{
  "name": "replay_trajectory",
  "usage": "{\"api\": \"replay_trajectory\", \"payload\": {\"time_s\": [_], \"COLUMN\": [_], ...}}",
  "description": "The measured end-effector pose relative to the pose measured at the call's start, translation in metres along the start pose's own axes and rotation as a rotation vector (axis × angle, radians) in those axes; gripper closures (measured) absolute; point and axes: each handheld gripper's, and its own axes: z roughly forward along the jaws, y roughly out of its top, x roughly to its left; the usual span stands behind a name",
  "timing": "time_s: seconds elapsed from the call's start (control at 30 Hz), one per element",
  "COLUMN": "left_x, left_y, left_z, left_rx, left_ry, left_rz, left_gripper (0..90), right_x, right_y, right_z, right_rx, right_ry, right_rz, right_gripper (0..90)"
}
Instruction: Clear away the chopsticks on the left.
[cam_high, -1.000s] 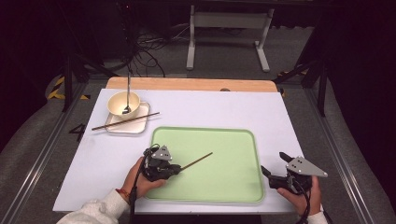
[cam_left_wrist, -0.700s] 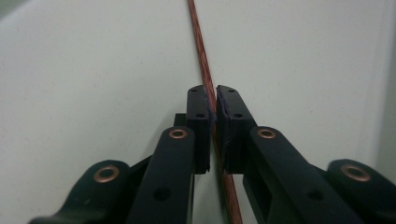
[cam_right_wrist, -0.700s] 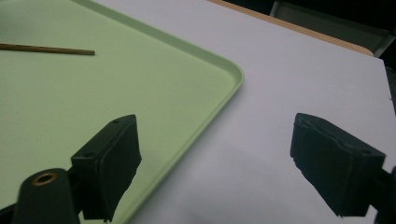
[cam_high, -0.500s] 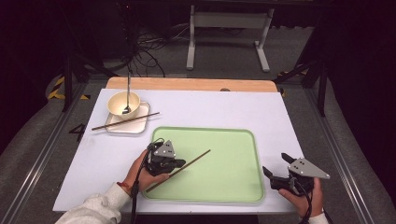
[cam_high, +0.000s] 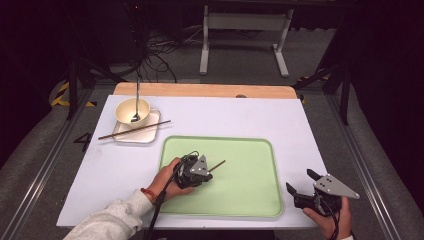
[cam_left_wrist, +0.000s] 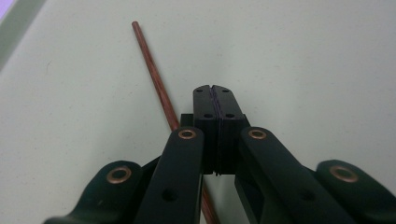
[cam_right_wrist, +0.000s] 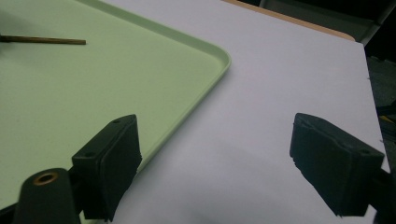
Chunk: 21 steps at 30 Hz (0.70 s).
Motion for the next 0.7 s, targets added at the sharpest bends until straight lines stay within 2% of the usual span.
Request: {"api": "replay_trajectory", "payload": {"time_s": [0.03,0.07,0.13,0.23,0.4,0.57,0.7], "left_x": [0.001,0.001,0.001,0.003,0.009,0.016,0.022], "left_y": [0.0,0.001,0.003,0.003,-0.001,-0.006,-0.014], "left_z": [0.0,-0.001,-0.001,0.002,0.001,-0.003,-0.009], "left_rx": [-0.007,-0.018,-0.01,0.007,0.013,0.024,0.033], "left_ry": [0.024,0.039,0.047,0.047,0.061,0.084,0.105], "left_rz": [0.014,0.01,0.024,0.024,-0.011,-0.023,-0.055], "left_gripper": [89.7,88.7,89.0,89.2,89.3,89.7,89.7], "right_x": [0.0,0.0,0.0,0.0,0.0,0.001,0.001], "right_y": [0.0,-0.001,-0.001,-0.002,-0.002,-0.002,-0.001], "right_z": [-0.001,-0.001,-0.001,0.0,0.0,0.001,0.001], "right_rx": [0.003,0.004,0.004,0.006,0.008,0.011,0.008], "right_ry": [-0.002,-0.001,-0.003,-0.004,-0.006,-0.004,-0.001], "right_rz": [0.002,0.002,0.001,0.003,-0.003,-0.009,-0.012], "right_gripper": [16.6,16.5,16.4,16.3,16.3,16.2,16.2]}}
